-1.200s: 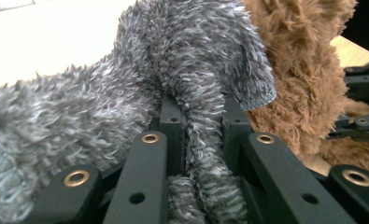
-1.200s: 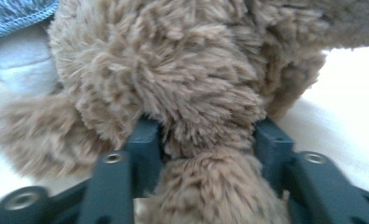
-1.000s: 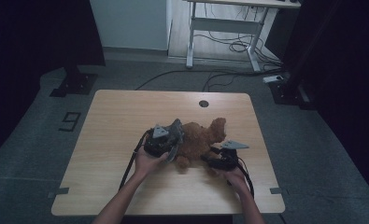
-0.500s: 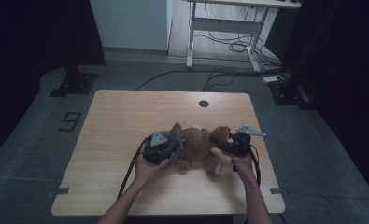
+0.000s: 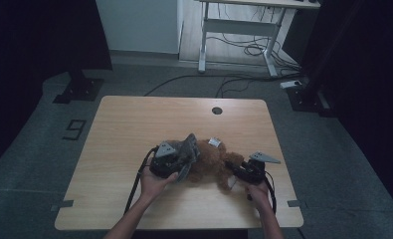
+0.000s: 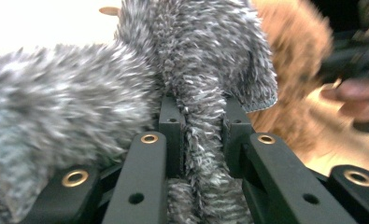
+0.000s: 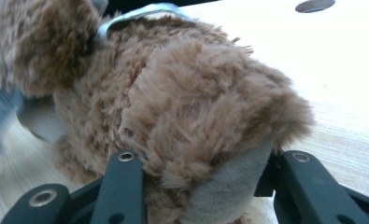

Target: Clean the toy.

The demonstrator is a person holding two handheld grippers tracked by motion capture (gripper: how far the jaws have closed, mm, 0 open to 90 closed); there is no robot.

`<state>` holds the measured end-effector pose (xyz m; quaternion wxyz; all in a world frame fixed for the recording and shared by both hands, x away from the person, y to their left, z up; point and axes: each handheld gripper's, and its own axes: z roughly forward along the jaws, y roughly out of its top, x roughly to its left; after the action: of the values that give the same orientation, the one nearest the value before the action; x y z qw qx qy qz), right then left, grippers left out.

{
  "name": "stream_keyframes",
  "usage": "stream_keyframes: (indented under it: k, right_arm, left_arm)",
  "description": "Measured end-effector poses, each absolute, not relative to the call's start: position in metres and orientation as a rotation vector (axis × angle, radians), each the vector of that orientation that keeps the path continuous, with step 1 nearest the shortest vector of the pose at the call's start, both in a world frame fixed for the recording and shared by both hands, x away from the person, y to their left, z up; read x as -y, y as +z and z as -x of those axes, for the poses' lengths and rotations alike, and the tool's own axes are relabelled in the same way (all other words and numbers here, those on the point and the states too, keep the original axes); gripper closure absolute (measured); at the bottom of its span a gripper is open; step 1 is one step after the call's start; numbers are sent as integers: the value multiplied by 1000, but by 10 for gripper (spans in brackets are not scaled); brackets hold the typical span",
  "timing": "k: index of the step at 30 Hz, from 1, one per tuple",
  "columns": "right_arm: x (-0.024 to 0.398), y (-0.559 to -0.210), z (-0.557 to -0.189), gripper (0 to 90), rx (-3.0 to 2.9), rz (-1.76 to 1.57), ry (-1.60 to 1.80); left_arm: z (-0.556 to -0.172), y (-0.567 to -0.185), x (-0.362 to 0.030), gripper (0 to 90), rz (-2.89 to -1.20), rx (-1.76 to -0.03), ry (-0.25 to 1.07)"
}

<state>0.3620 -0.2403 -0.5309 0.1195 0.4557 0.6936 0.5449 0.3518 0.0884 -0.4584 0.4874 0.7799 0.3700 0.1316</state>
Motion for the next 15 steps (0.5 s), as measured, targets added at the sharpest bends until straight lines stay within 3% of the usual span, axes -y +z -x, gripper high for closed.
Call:
stream_keyframes:
  k: [6, 10, 15]
  right_arm:
    - [241, -533, -360, 603, -2024, -1323, 1593]
    - [243, -534, -359, 602, -2020, -1320, 1599]
    - [246, -536, -359, 600, -2042, -1303, 1637]
  left_arm:
    - [-366, -420, -68, 746, -1925, -875, 443]
    - [-387, -441, -59, 747, -2033, -958, 430]
    - [-383, -460, -93, 754, -1927, -999, 357]
